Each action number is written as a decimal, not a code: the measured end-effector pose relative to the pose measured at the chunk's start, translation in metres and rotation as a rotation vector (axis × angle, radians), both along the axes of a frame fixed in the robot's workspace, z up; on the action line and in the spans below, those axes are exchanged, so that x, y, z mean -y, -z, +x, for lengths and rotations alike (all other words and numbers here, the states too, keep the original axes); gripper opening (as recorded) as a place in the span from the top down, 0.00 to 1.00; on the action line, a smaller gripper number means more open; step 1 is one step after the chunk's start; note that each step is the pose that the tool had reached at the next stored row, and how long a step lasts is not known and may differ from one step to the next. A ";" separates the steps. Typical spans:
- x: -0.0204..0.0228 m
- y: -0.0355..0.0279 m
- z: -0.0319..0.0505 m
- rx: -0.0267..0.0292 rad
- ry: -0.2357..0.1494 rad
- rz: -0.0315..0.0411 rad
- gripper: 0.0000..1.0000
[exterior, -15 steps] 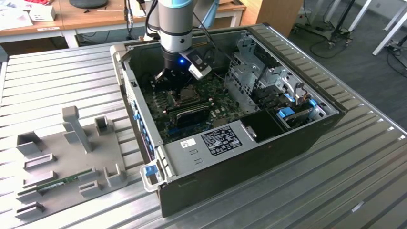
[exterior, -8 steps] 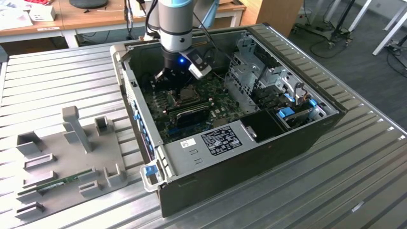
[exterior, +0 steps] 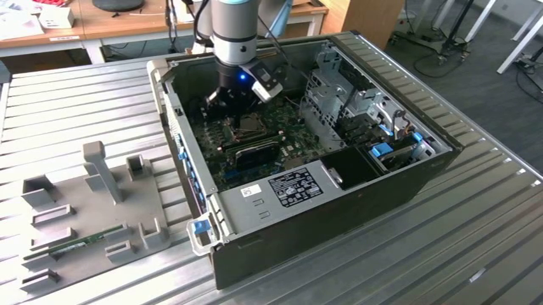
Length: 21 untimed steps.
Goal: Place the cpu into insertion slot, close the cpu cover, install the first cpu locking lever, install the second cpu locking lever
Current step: 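Close the cpu cover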
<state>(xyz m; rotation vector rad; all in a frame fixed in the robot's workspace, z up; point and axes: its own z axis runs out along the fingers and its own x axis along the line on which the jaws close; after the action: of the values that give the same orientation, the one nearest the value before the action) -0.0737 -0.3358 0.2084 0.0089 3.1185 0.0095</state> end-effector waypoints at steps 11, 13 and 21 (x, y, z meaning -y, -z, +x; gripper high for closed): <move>0.0000 -0.0160 0.0000 0.0001 0.000 0.0001 0.90; 0.0000 -0.0186 0.0000 0.0002 0.000 0.0001 0.90; 0.0000 -0.0225 0.0000 0.0003 0.000 0.0001 0.90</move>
<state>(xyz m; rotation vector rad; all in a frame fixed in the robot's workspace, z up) -0.0737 -0.3358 0.2309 0.0089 3.1182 0.0096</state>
